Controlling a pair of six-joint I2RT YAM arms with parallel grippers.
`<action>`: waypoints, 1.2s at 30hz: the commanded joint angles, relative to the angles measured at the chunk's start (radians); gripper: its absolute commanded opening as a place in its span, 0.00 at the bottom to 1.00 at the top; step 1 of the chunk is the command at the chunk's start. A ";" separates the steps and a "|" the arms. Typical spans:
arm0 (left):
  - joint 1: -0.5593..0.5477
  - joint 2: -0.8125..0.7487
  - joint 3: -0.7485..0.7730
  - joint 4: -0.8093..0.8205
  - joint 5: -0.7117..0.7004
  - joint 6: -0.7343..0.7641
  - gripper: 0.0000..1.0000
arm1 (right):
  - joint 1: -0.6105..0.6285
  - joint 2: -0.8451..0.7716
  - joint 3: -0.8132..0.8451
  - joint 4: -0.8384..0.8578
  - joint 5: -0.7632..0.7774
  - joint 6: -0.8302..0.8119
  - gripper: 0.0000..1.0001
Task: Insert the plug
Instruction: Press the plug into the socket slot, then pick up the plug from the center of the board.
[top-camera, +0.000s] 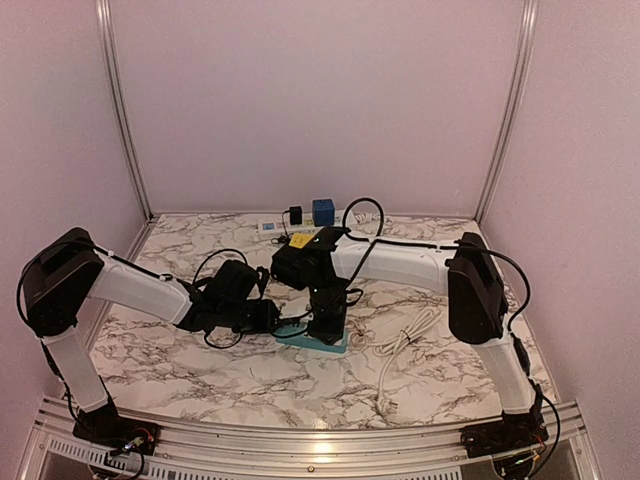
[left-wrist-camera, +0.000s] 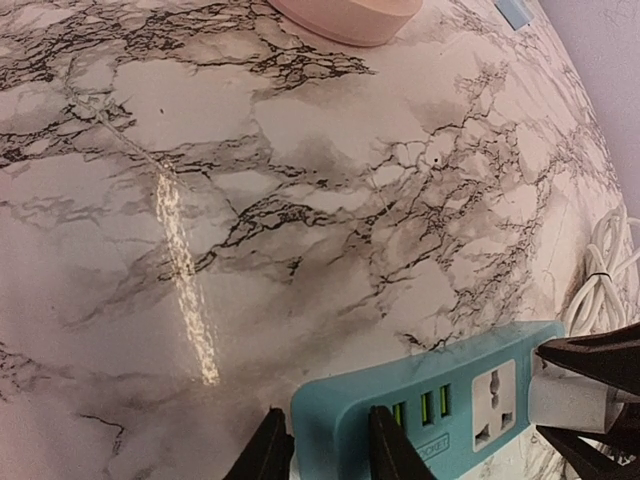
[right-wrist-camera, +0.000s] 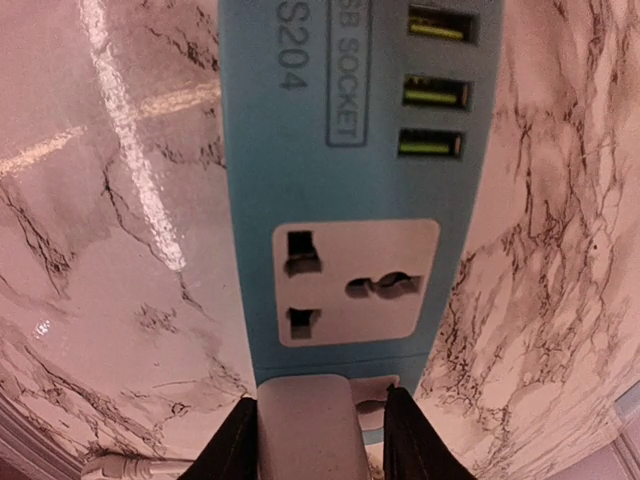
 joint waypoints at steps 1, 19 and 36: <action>-0.021 0.009 -0.022 -0.027 0.036 0.007 0.27 | 0.002 -0.027 0.014 0.092 0.027 -0.005 0.39; -0.022 -0.006 -0.019 -0.039 0.033 0.006 0.38 | -0.009 -0.271 -0.032 0.182 -0.124 -0.042 0.61; -0.025 -0.021 -0.049 0.002 0.067 -0.071 0.39 | -0.289 -0.481 -0.206 0.430 -0.044 0.093 0.66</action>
